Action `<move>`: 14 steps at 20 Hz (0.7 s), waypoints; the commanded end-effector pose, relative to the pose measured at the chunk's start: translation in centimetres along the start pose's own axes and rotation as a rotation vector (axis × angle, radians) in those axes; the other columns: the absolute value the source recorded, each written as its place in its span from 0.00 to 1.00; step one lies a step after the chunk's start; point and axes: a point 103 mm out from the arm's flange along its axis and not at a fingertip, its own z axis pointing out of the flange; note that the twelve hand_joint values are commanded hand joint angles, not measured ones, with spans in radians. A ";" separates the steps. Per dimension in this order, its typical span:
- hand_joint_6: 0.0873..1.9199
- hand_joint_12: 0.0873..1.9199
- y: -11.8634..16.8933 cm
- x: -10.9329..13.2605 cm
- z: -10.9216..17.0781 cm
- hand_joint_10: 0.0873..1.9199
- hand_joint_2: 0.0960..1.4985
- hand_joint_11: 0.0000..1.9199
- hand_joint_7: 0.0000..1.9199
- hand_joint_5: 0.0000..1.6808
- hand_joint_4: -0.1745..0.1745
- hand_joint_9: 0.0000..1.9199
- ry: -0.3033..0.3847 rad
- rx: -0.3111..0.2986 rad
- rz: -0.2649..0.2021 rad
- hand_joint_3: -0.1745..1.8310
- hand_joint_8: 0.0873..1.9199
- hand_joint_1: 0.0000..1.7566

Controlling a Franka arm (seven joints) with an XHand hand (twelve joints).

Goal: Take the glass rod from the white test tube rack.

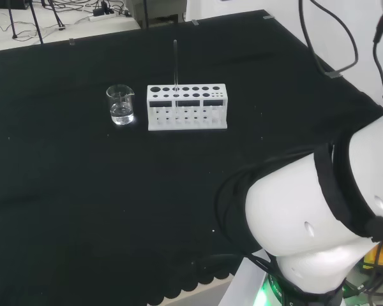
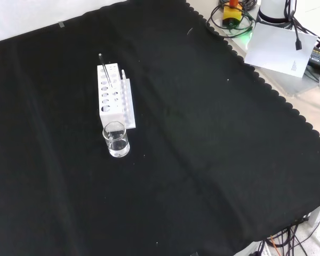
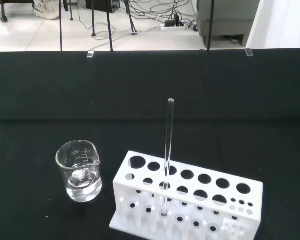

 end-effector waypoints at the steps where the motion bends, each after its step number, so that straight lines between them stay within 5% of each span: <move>1: 0.00 0.72 5.4 0.3 1.2 0.45 0.54 0.00 0.02 0.07 0.27 0.12 -0.016 0.017 -0.033 0.34 0.38 0.33; 14: 0.00 0.73 10.8 0.4 5.6 0.46 0.55 0.00 0.04 0.08 0.26 0.13 -0.020 0.054 -0.075 0.34 0.39 0.33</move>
